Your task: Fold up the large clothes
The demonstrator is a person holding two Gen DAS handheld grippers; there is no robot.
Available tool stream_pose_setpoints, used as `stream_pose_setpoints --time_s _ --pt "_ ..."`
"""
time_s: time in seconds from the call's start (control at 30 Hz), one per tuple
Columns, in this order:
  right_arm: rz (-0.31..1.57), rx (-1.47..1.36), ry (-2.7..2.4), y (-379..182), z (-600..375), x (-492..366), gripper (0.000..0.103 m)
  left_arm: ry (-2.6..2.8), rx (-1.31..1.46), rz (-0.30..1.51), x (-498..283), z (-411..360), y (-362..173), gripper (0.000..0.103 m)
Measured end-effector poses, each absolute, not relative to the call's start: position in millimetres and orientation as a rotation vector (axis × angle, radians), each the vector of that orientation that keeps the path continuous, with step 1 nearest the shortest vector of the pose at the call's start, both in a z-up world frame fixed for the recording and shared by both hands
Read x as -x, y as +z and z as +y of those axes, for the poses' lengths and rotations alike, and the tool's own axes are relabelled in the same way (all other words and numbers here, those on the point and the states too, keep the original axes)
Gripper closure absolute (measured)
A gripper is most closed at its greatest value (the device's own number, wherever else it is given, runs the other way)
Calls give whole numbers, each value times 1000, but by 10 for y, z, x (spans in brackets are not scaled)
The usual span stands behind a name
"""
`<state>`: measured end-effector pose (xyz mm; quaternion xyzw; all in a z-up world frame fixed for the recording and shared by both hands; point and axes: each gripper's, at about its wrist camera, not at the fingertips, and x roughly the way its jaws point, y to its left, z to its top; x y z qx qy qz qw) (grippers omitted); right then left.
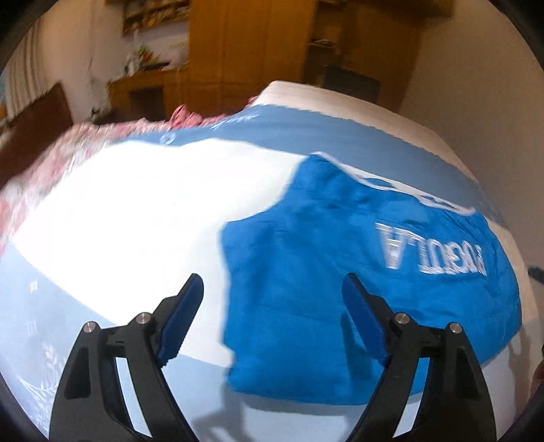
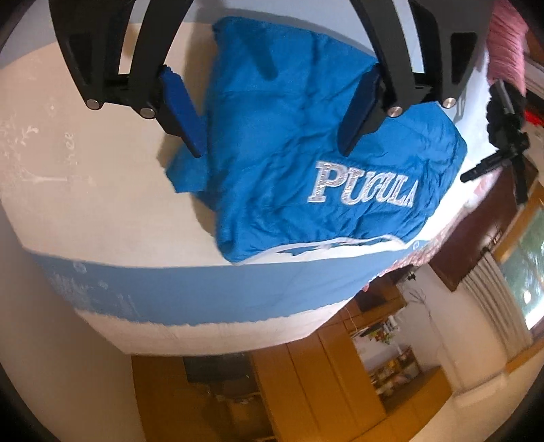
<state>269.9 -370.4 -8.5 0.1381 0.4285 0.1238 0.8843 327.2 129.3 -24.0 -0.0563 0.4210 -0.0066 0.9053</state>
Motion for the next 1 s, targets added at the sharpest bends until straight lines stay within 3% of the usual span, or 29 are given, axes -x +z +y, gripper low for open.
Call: stream_pose_setpoints --time_s 0.43,1.0 --pt "1060 -594 365 -664 -4119 -3008 20 -127 261 958 -3497 1686 -552 18" --pt "1121 -717 463 -1065 -4126 -3321 19 -294 441 1049 -3913 1672 -953 14"
